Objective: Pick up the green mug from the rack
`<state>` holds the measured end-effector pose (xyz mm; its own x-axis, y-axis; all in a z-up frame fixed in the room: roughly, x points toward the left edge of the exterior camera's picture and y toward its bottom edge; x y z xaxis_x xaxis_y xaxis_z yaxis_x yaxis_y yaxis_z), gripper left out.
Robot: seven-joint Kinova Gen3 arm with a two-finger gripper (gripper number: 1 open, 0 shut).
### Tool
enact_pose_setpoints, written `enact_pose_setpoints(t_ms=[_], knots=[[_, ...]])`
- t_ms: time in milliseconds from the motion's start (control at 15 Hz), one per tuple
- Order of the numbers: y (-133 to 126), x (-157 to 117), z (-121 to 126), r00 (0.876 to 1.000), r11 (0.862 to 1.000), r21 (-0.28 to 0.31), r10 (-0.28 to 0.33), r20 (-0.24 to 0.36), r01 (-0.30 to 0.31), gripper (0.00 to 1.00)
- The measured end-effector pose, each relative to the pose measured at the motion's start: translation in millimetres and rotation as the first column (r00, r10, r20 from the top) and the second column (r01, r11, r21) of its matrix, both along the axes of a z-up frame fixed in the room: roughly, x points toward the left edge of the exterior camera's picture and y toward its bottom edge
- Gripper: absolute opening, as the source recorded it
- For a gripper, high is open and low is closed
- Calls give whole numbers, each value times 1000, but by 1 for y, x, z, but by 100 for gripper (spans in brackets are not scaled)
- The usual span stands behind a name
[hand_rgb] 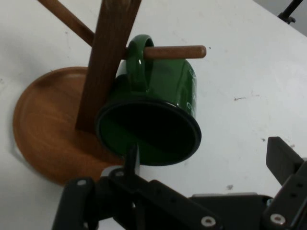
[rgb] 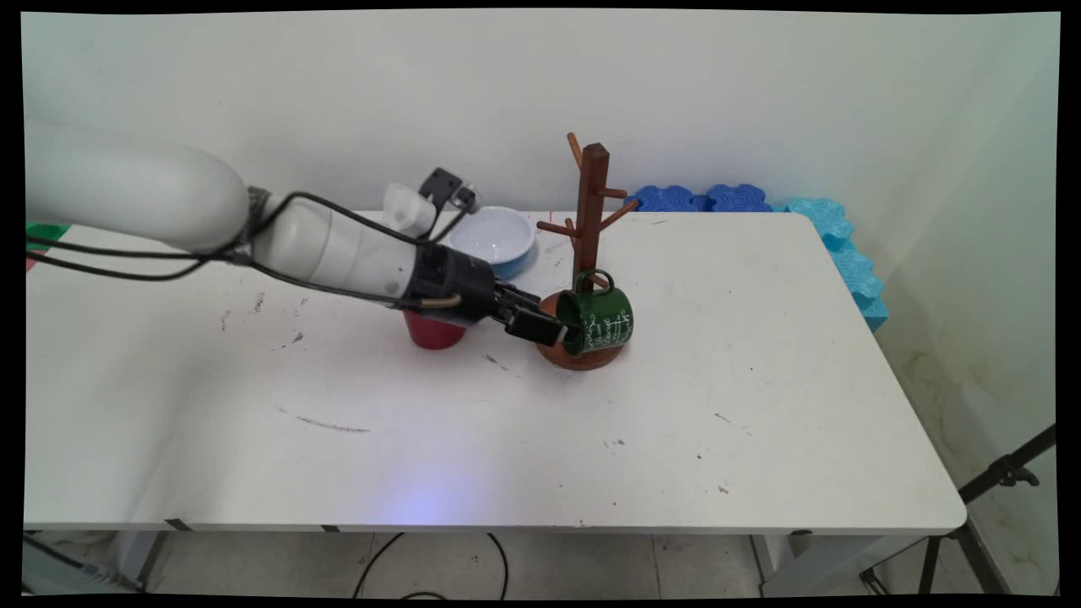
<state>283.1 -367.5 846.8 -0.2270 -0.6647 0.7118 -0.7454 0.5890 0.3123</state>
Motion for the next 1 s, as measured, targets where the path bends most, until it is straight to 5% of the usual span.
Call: enact_pose_setpoints(t_ms=[1000], knots=[[-10, -26, -41, 993, 998, -3, 63, -101, -63, 100]])
